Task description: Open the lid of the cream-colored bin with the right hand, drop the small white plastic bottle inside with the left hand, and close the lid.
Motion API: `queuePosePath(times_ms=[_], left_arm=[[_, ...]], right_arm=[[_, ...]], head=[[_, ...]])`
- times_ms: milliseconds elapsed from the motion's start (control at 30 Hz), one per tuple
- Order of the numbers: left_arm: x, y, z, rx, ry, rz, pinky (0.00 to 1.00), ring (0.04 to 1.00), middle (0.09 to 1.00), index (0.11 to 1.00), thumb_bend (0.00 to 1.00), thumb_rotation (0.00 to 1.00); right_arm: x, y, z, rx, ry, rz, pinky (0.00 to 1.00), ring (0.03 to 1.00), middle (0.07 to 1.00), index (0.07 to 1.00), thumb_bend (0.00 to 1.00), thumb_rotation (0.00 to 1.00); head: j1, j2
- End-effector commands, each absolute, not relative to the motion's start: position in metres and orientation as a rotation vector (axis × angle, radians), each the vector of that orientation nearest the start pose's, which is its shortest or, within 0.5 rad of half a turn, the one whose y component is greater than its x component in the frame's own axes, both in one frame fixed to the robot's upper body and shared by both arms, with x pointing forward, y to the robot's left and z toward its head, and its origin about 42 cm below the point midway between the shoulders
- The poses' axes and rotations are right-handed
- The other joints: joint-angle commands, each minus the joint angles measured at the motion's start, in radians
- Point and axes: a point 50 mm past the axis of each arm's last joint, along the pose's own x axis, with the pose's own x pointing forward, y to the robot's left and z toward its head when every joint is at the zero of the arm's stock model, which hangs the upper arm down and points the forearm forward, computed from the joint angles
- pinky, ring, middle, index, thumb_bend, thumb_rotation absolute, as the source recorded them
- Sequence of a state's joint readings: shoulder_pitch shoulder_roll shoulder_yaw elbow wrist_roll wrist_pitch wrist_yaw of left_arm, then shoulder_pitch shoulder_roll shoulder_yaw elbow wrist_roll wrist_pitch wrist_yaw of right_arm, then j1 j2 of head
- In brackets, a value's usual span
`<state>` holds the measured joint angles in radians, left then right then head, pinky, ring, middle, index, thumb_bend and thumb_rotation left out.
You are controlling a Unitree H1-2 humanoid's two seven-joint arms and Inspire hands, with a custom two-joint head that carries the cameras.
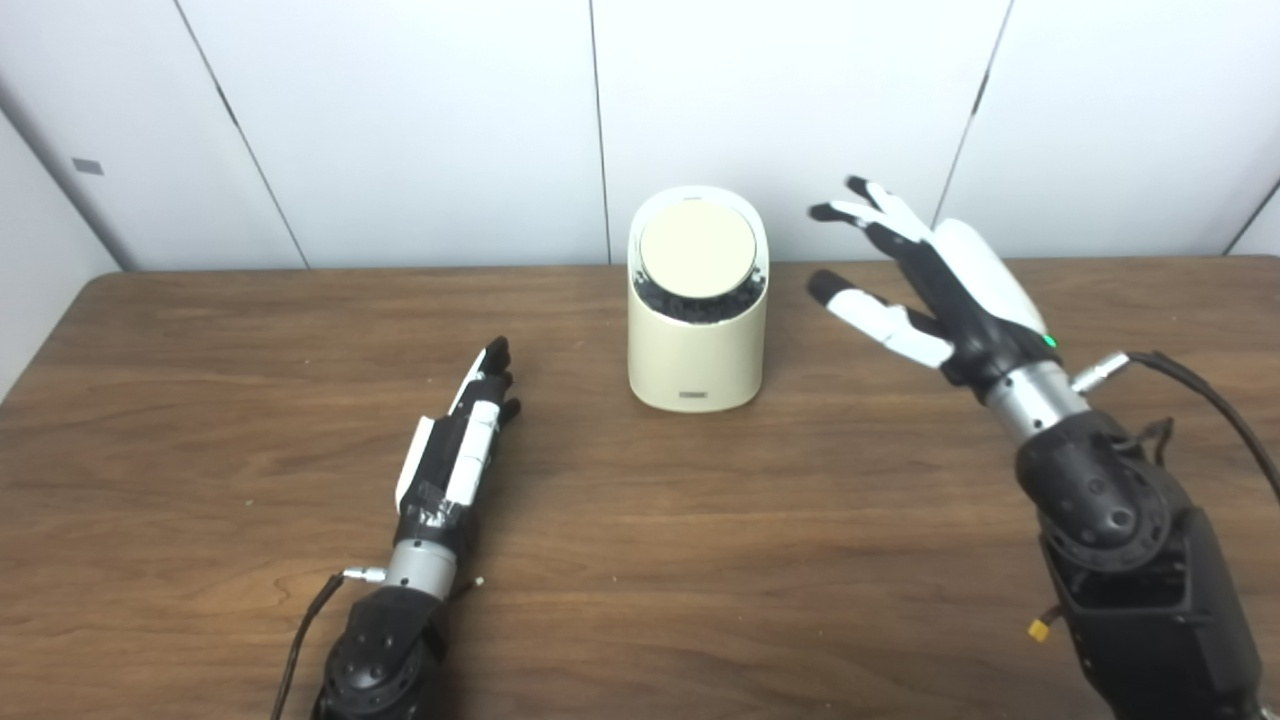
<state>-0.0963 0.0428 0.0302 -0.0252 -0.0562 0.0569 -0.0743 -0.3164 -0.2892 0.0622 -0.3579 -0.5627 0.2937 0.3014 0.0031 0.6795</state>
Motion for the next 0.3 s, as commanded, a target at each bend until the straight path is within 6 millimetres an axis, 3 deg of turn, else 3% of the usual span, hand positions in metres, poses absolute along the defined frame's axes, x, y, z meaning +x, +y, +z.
queuePosePath(times_ms=[0,100,167,267], left_arm=[[0.316,0.227,0.142,-0.011,-0.107,-0.062,1.0,1.0,1.0,1.0,0.65,0.91],[0.308,0.238,0.144,-0.032,-0.108,-0.058,1.0,1.0,1.0,1.0,0.62,0.93],[0.301,0.244,0.143,-0.038,-0.098,-0.045,1.0,1.0,1.0,1.0,0.6,0.96],[0.292,0.252,0.141,-0.032,-0.074,-0.015,1.0,1.0,1.0,1.0,0.62,0.98]], right_arm=[[0.342,-0.25,0.273,-0.798,-0.306,0.075,0.95,0.997,0.994,0.92,0.53,1.0],[0.337,-0.267,0.247,-0.653,-0.244,0.07,0.96,0.984,0.987,0.937,0.59,1.0],[0.335,-0.275,0.233,-0.554,-0.227,0.071,0.9,0.947,0.967,0.94,0.6,1.0],[0.332,-0.279,0.217,-0.385,-0.184,0.081,0.98,0.991,0.993,0.955,0.64,1.0]], head=[[-0.003,0.0],[-0.008,0.001],[-0.008,0.001],[-0.011,0.002]])
